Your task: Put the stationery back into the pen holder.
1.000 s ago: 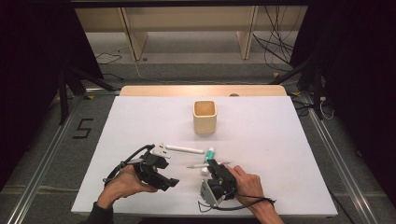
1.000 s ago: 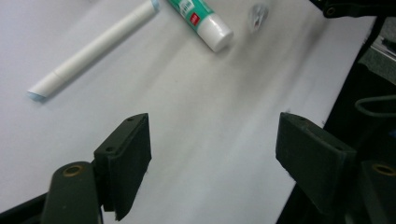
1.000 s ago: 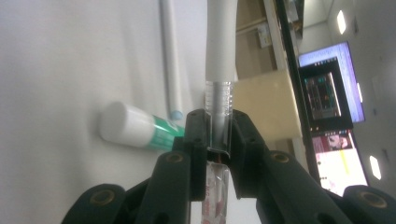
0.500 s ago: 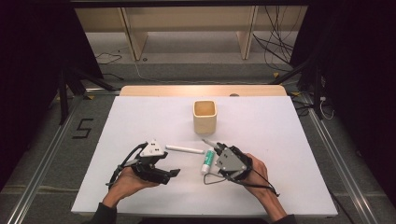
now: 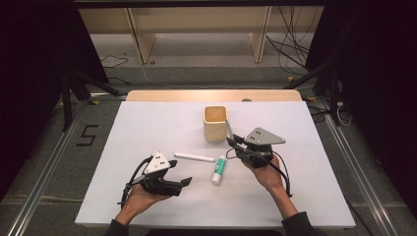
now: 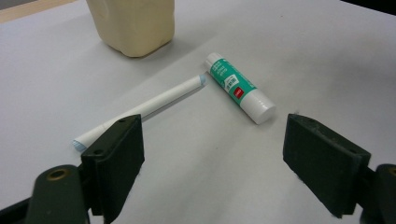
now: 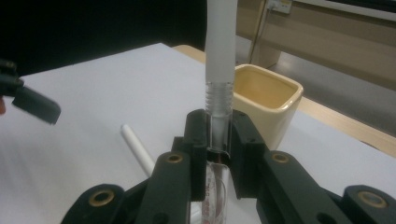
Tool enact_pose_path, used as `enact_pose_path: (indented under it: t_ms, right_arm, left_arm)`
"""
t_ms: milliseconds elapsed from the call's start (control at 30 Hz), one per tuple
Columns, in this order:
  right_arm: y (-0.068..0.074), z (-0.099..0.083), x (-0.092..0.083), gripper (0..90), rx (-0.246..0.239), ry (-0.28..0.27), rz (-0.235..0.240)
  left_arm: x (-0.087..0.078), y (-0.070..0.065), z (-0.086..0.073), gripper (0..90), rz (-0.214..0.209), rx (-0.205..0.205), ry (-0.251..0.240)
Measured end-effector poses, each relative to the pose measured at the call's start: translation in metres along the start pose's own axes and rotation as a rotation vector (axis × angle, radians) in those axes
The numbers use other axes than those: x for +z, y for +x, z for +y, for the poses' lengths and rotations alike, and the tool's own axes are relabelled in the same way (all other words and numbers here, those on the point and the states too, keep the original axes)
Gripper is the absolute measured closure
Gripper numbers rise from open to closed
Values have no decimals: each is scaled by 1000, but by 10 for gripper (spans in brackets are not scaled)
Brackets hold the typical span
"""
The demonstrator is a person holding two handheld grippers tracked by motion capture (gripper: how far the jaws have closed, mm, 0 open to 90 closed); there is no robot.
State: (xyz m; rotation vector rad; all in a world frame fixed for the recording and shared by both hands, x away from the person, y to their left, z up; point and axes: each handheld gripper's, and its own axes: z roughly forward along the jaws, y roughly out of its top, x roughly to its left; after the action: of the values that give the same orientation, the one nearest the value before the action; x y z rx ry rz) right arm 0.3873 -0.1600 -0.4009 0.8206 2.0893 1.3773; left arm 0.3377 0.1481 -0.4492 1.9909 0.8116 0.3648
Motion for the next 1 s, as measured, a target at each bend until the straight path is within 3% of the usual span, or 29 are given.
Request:
enact_pose_path:
  t_ms: [133, 200, 367, 667, 767, 833, 1000]
  right_arm:
    - [-8, 9, 6, 790, 54, -15, 19]
    - [-9, 13, 9, 790, 58, -16, 11]
    - [-13, 19, 18, 790, 77, -16, 15]
    - [-24, 31, 34, 790, 173, -39, 40]
    - [-28, 37, 39, 790, 197, -41, 47]
    - [-31, 42, 43, 790, 228, -47, 56]
    - [-35, 52, 53, 790, 250, -51, 58]
  left_arm:
    - [0, -1, -5, 201, 40, -14, -19]
    - [-1, 0, -7, 199, 51, -22, -27]
    - [-4, -3, -9, 198, 52, -29, -49]
    - [-9, -5, -16, 195, 65, -43, -94]
    - [-10, -5, -18, 189, 30, -99, -101]
    - [-11, -6, -19, 188, 41, -83, -92]
    - [-9, -8, -25, 188, 60, -79, -87]
